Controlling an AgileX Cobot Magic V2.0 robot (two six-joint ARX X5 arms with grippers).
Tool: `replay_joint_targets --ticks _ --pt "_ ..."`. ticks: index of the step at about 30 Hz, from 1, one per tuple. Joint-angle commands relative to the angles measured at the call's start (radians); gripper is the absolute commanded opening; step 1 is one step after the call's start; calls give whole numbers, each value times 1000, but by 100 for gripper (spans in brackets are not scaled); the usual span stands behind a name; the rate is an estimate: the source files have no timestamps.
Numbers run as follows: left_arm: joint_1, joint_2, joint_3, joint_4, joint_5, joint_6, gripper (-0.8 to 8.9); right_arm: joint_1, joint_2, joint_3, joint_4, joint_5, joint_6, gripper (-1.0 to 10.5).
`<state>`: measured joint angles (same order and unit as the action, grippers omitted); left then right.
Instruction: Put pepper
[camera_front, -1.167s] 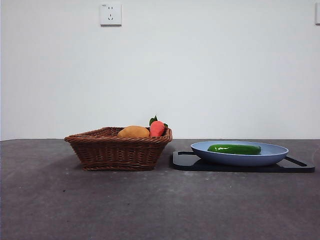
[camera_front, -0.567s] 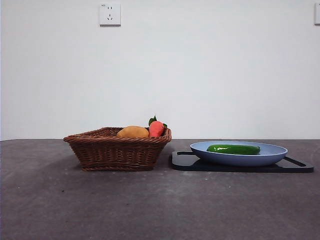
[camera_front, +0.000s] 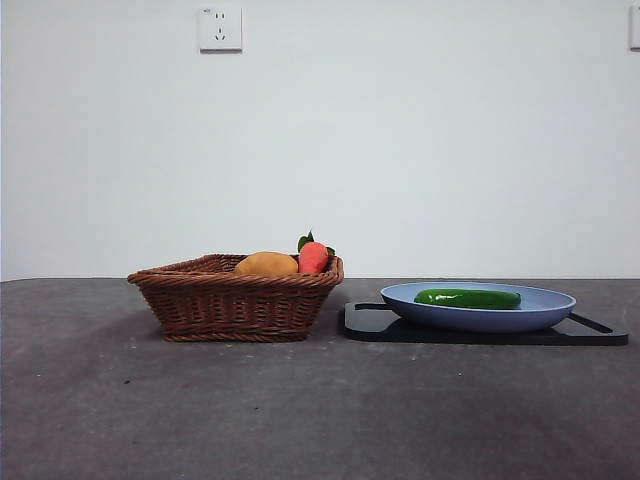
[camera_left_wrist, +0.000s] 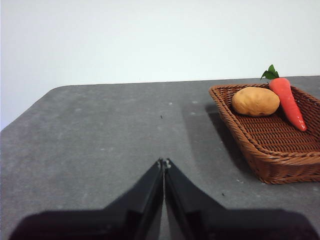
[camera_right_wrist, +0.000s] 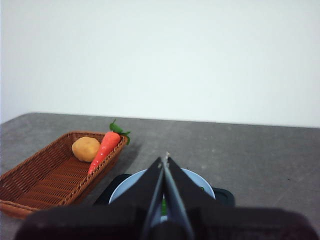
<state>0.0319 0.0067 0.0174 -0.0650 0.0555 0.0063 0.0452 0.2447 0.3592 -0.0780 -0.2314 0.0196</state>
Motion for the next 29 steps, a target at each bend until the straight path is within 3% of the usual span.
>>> replay_joint_targets --ticks 1,12,29 --pt "2 -2 -11 11 1 -6 8 1 -74 -113 68 7 17 11" --pt "2 -2 -10 11 1 -6 8 1 -209 -319 76 34 62 11" --pt "2 -2 -11 11 1 -6 8 2 -227 -350 -87 28 93 11"
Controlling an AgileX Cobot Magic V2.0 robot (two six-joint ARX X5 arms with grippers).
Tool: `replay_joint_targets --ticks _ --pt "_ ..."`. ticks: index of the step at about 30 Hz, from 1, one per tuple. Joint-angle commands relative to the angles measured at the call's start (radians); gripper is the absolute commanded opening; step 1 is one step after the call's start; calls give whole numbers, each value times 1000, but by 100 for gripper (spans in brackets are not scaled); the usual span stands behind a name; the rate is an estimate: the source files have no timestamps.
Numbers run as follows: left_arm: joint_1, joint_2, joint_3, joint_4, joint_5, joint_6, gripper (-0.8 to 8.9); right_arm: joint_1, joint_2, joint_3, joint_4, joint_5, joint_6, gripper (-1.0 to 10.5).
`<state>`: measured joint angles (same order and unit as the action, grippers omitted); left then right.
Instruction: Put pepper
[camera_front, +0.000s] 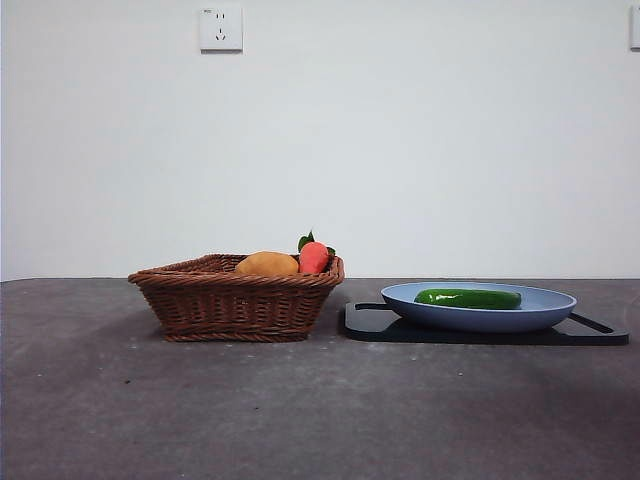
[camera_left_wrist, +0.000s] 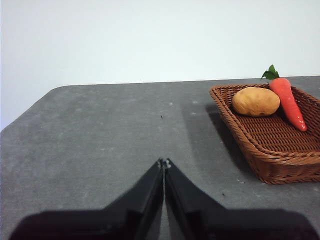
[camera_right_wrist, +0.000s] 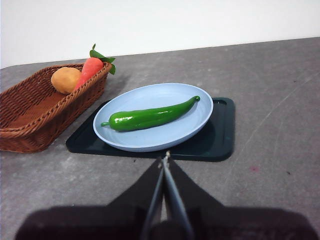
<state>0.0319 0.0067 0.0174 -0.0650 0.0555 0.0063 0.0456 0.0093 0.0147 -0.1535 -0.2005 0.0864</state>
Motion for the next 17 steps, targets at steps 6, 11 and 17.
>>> replay_joint_targets --ticks 6,11,17 --pt "2 -2 -10 11 1 -6 8 1 34 -6 -11 -2 26 11" --pt "2 -2 -10 11 1 -6 8 1 37 -6 -11 -2 26 11" --pt "2 -2 -10 11 1 -6 8 1 37 -6 -11 -2 26 11"
